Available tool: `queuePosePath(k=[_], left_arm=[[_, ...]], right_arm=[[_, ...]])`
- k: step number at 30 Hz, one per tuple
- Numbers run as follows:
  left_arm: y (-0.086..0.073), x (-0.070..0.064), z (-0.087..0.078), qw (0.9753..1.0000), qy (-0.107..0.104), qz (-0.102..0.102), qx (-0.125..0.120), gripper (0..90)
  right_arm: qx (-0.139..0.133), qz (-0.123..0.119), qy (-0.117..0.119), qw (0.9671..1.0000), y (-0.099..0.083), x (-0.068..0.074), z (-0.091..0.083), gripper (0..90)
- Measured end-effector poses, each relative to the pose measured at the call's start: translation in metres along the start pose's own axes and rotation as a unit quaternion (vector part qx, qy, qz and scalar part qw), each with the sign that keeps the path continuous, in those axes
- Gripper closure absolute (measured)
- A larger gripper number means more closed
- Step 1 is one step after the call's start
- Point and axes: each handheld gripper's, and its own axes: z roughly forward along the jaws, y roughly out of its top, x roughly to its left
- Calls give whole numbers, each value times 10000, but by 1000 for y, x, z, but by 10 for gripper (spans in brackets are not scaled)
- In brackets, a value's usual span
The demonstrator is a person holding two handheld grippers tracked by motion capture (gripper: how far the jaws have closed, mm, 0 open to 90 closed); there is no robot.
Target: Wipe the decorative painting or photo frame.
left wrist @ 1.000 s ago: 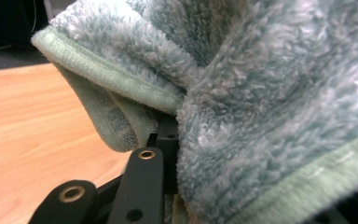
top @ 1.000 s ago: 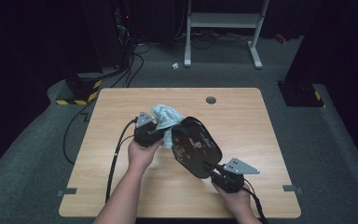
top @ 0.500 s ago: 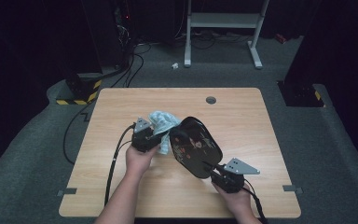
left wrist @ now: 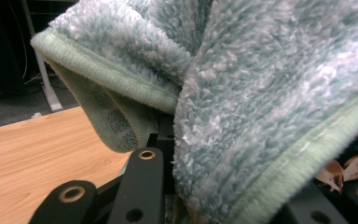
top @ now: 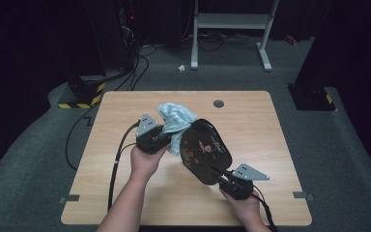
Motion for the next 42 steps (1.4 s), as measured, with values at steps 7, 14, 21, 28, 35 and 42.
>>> queuePosePath(k=[7, 14, 21, 28, 35, 42], left_arm=[[-20, 8, 12, 9992, 127, -70, 363, 720], [-51, 21, 21, 9962, 244, -314, 776, 721], [-82, 26, 29, 9908, 310, -418, 1250, 721], [-106, 25, 36, 9848, 304, -441, 1654, 720], [-87, 27, 27, 9888, 328, -600, 1329, 719], [-40, 23, 17, 9953, 315, -415, 819, 718]], right_arm=[[17, -61, -2, 10000, 1, 1, 1, 774], [20, -38, 17, 10000, 1, 1, 1, 774], [20, -38, 47, 10000, 1, 0, 1, 775], [5, -33, 81, 10000, 1, 0, 1, 776], [13, -12, 66, 10000, 0, -1, 0, 776], [10, -3, 66, 10000, 0, -1, 0, 776]])
